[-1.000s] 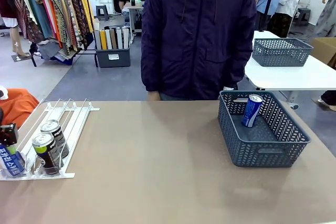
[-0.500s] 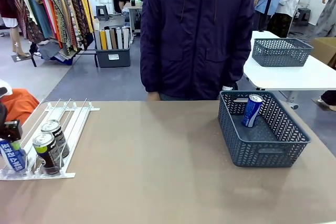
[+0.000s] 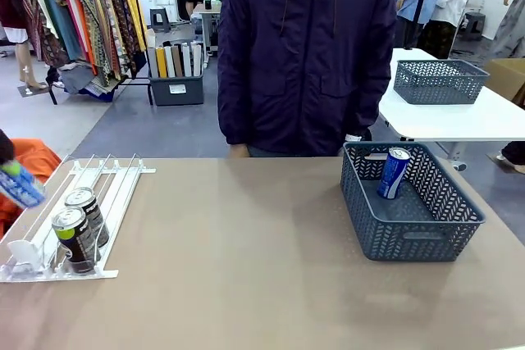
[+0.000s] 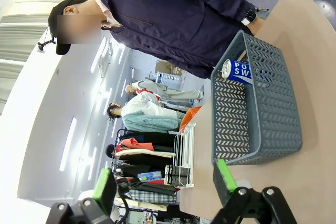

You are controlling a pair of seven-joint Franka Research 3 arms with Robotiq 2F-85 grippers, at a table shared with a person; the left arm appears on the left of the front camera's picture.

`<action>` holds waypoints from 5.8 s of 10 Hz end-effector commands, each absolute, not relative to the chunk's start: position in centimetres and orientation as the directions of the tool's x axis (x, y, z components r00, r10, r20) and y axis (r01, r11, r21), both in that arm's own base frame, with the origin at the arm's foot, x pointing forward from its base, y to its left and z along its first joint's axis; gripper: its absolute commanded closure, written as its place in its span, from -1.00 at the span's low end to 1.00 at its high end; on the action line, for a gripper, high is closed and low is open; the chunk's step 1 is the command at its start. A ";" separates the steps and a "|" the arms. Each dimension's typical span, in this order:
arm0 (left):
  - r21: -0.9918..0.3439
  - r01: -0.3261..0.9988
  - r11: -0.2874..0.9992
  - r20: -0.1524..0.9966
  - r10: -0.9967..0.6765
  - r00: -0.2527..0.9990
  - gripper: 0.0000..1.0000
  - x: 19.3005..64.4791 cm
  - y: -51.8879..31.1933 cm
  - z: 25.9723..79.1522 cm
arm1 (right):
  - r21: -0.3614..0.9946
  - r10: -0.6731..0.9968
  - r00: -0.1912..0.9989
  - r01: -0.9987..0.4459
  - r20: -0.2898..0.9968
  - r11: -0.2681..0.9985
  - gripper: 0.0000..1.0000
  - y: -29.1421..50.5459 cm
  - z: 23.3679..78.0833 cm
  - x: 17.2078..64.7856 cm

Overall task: Retrieve and store the cans from the dispenser.
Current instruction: Pick up the last remaining can from one row of the Automatic Can Dispenser and place it in the middle of the table.

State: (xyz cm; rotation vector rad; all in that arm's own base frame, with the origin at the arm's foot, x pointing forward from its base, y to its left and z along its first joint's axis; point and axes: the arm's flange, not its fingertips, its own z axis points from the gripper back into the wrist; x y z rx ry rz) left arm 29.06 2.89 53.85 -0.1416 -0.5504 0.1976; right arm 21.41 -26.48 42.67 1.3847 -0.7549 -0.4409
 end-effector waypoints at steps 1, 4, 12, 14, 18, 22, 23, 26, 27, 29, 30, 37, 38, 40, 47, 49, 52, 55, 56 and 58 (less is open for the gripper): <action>-0.283 -0.058 0.957 0.593 0.222 0.774 1.00 25.0 3.6 53.6 | 0.977 -0.689 0.693 -0.147 0.212 0.152 -1.00 -26.6 43.2 21.5; -0.383 -0.047 0.923 0.519 0.257 0.815 1.00 24.9 5.6 53.3 | 0.977 -0.689 0.693 -0.147 0.212 0.152 -1.00 -26.6 43.2 21.5; -0.340 -0.015 0.940 0.497 0.194 0.846 1.00 27.2 4.5 55.3 | 0.977 -0.689 0.693 -0.147 0.212 0.152 -1.00 -26.6 43.2 21.5; -0.341 0.084 0.936 0.510 0.109 0.853 1.00 30.9 0.4 56.5 | 0.977 -0.689 0.693 -0.147 0.212 0.152 -1.00 -26.6 43.2 21.5; -0.199 0.296 0.934 0.484 -0.169 0.859 1.00 36.6 -16.4 55.1 | 0.977 -0.689 0.693 -0.147 0.212 0.152 -1.00 -26.6 43.2 21.5; -0.034 0.400 0.916 0.374 -0.360 0.855 1.00 38.2 -34.3 48.8 | 0.977 -0.689 0.693 -0.147 0.212 0.152 -1.00 -26.6 43.2 21.5; 0.031 0.399 0.916 0.400 -0.377 0.835 1.00 37.7 -37.5 46.5 | 0.977 -0.689 0.693 -0.147 0.212 0.152 -1.00 -26.6 43.2 21.5; 0.065 0.337 0.939 0.444 -0.330 0.833 1.00 37.6 -40.8 42.7 | 0.977 -0.689 0.693 -0.147 0.212 0.152 -1.00 -26.6 43.2 21.5; 0.053 0.358 0.932 0.389 -0.349 0.853 1.00 38.2 -41.0 41.8 | 0.977 -0.689 0.693 -0.147 0.212 0.152 -1.00 -26.6 43.2 21.5; 0.039 0.363 0.931 0.329 -0.355 0.875 1.00 39.3 -41.1 40.7 | 0.977 -0.689 0.693 -0.147 0.212 0.152 -1.00 -26.6 43.2 21.5; 0.022 0.378 0.925 0.306 -0.366 0.879 1.00 39.8 -41.4 40.1 | 0.977 -0.689 0.693 -0.147 0.212 0.152 -1.00 -26.6 43.2 21.5; 0.035 0.370 0.928 0.300 -0.363 0.882 -1.00 40.2 -41.3 39.9 | 0.977 -0.689 0.693 -0.147 0.212 0.152 -1.00 -26.6 43.2 21.5; 0.039 0.365 0.930 0.346 -0.355 0.868 -1.00 40.0 -40.6 40.8 | 0.977 -0.689 0.693 -0.147 0.212 0.152 -1.00 -26.6 43.2 21.5; -0.017 0.391 0.920 0.391 -0.354 0.849 -1.00 38.3 -37.1 45.3 | 0.977 -0.689 0.693 -0.147 0.212 0.152 -1.00 -26.6 43.2 21.5; -0.423 0.412 0.807 0.401 -0.241 0.884 -1.00 38.5 -7.4 58.1 | 0.977 -0.689 0.693 -0.147 0.212 0.152 -1.00 -26.6 43.2 21.5; -0.634 0.446 0.632 0.378 -0.250 0.892 -1.00 38.9 2.3 56.6 | 0.977 -0.689 0.693 -0.147 0.212 0.152 -1.00 -26.6 43.2 21.5; -0.897 0.349 0.271 0.372 0.034 0.928 -1.00 38.1 13.3 50.2 | 0.977 -0.689 0.693 -0.147 0.212 0.152 -1.00 -26.6 43.2 21.5; -0.956 0.210 0.206 0.267 0.302 0.915 -1.00 35.4 18.4 45.0 | 0.977 -0.689 0.693 -0.147 0.212 0.152 -1.00 -26.6 43.2 21.5; -0.928 0.312 0.203 0.346 0.164 0.924 -1.00 35.4 17.6 46.8 | 0.977 -0.689 0.693 -0.147 0.212 0.152 -1.00 -26.6 43.2 21.5; -0.928 0.312 0.203 0.346 0.164 0.924 -1.00 35.4 17.6 46.8 | 0.977 -0.689 0.693 -0.147 0.212 0.152 -1.00 -26.6 43.2 21.5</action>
